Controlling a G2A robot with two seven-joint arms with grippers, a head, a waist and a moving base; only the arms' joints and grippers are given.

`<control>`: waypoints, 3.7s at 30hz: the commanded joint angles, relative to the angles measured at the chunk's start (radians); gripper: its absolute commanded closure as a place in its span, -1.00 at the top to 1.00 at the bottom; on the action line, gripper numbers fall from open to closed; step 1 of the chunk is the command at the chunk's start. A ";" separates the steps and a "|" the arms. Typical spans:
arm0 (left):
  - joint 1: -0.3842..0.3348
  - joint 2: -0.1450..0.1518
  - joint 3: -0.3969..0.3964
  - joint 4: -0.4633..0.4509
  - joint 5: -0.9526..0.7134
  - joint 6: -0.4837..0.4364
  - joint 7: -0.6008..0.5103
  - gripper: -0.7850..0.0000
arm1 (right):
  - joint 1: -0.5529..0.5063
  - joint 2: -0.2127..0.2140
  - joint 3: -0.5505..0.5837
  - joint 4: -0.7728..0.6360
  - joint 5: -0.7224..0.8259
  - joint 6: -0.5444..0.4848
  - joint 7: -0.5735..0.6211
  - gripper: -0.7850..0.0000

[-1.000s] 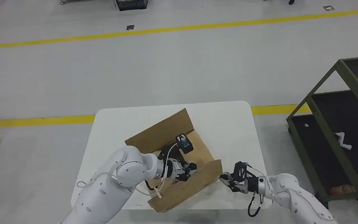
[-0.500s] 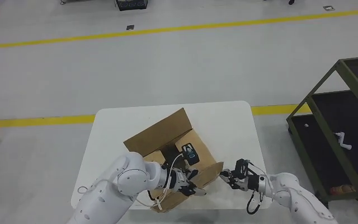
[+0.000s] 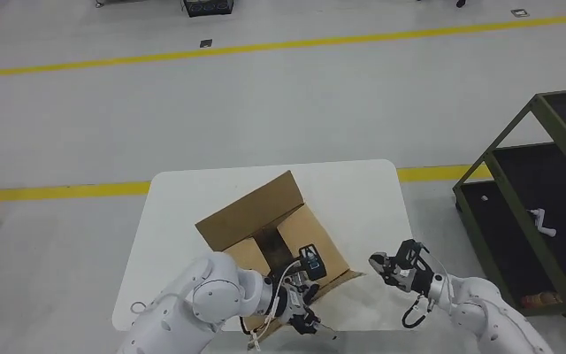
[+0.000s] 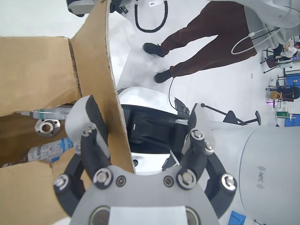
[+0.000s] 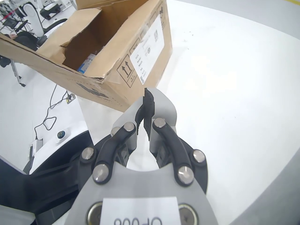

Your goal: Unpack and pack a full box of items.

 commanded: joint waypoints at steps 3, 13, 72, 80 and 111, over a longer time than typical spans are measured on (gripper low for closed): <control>0.005 0.003 0.005 0.006 -0.025 0.007 -0.014 1.00 | -0.012 0.000 0.010 -0.010 0.017 0.007 0.012 -1.00; 0.002 0.010 0.026 0.031 -0.099 0.001 -0.077 1.00 | -0.003 -0.009 0.004 -0.024 0.063 0.008 0.012 -1.00; 0.095 0.081 -0.206 0.028 -0.028 0.083 0.176 1.00 | 0.126 -0.001 -0.218 0.076 0.041 -0.046 -0.070 -1.00; 0.110 0.088 -0.235 0.031 -0.011 0.099 0.201 1.00 | 0.197 -0.043 -0.326 0.134 0.023 -0.079 -0.071 -1.00; 0.234 0.100 -0.201 0.003 0.692 0.521 0.312 1.00 | 0.172 -0.036 -0.179 0.035 -0.109 0.016 -0.132 -1.00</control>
